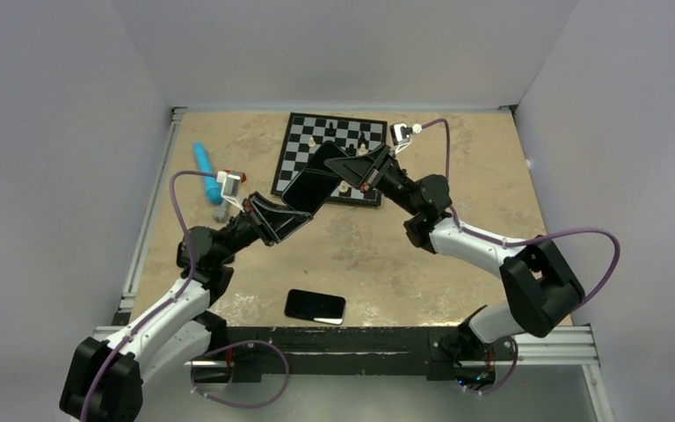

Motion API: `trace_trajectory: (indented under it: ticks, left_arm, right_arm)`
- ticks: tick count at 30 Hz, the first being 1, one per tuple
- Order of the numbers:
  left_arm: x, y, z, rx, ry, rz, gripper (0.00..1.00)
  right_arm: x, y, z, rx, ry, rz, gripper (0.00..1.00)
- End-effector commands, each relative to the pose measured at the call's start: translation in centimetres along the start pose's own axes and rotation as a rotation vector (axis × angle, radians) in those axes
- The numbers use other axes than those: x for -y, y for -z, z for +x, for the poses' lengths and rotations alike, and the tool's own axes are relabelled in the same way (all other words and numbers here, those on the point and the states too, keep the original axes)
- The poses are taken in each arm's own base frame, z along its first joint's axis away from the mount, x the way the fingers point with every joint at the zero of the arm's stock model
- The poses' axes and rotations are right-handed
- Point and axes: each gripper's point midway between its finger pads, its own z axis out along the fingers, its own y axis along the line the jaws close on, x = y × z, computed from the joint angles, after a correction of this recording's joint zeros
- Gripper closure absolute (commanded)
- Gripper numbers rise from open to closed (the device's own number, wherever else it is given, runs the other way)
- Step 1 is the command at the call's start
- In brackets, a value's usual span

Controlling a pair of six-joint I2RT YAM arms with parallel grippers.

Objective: Take the phone out of the phone case
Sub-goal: Remove the phone case from the phone.

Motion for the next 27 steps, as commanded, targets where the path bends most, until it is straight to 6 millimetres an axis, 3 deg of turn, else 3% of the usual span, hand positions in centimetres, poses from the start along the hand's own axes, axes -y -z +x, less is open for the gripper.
trace_trajectory:
  ticks: [1, 9, 15, 27]
  left_arm:
    - [1.4, -0.7, -0.9, 0.006, -0.105, 0.077, 0.97]
    - [-0.2, -0.2, 0.1, -0.044, -0.359, 0.052, 1.0]
    - [-2.3, -0.2, -1.5, 0.027, -0.524, -0.044, 1.0]
    - [-1.3, -2.7, -1.4, 0.033, -0.581, 0.166, 1.0]
  right_arm:
    - [-4.5, -0.2, -1.6, 0.066, -0.046, -0.12, 1.0]
    - [-3.7, -0.6, 0.3, -0.067, -0.338, -0.105, 1.0]
    - [-3.8, -0.5, 1.0, -0.123, -0.427, -0.086, 1.0]
    - [-5.0, -0.7, 0.7, -0.143, -0.53, -0.144, 1.0]
